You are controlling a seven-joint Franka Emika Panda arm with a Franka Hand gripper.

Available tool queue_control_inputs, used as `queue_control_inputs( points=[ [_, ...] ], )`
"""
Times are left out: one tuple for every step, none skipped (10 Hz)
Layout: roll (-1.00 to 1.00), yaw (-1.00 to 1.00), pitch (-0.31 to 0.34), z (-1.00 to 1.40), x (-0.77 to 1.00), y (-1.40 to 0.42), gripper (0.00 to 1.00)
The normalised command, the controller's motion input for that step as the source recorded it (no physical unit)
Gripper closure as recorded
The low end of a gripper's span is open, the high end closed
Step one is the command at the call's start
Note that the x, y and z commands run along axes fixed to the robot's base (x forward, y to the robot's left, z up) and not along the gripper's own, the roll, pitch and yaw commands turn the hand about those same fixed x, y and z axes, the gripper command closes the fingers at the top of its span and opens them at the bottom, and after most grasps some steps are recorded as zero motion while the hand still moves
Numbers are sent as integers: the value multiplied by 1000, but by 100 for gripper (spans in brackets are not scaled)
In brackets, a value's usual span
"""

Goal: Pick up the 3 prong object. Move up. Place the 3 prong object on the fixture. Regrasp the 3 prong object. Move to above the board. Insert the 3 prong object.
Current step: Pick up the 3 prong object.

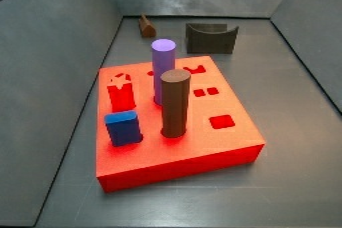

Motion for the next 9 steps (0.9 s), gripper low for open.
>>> queue_control_inputs(
  points=[
    [0, 0, -47, -131, -260, 160, 0],
    [-184, 423, 0, -323, -163, 680, 0],
    [-93, 589, -90, -540, -389, 609, 0],
    [-104, 674, -91, -720, -309, 509, 0],
    [0, 554, -123, -854, -457, 77, 0],
    [1, 451, -100, -997, -317, 0, 0],
    [16, 231, -100, -994, 0, -251, 0],
    [54, 126, -113, -1000, 14, -266, 0],
    [34, 37, -39, -1000, 191, -151, 0]
  ],
)
